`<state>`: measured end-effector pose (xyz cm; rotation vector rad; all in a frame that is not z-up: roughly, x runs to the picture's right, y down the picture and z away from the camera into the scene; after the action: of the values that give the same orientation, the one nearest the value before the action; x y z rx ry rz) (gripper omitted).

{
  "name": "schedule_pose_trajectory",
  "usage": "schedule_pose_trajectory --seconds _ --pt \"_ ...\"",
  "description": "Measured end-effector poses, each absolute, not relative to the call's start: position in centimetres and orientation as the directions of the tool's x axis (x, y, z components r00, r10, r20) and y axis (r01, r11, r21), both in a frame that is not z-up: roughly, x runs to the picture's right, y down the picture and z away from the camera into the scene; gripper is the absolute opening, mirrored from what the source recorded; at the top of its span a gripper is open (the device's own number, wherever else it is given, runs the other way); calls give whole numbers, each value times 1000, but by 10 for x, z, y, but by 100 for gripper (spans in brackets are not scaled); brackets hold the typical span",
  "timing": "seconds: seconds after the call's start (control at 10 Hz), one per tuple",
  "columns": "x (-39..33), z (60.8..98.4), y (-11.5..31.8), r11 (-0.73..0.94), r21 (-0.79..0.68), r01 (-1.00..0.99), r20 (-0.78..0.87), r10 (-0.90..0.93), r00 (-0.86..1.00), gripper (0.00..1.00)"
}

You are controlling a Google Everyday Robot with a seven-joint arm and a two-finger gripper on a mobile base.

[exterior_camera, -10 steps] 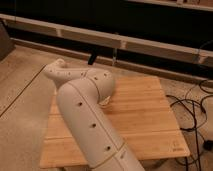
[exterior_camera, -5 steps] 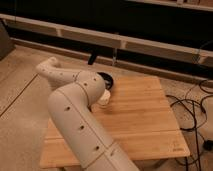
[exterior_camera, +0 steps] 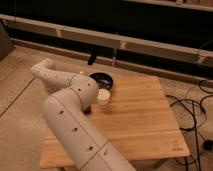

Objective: Wipe the white sponge on the table

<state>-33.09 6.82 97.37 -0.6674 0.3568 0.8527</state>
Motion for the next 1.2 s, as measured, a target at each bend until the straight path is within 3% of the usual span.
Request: schedule_pose_trajectory --seconds 0.5,0.8,1.2 --pt "-373 936 63 407 -462 -788 -418 683 599 0" --pt "-346 909 100 361 -484 -797 -391 725 567 0" --pt "-310 900 133 339 -452 -825 -422 734 532 0"
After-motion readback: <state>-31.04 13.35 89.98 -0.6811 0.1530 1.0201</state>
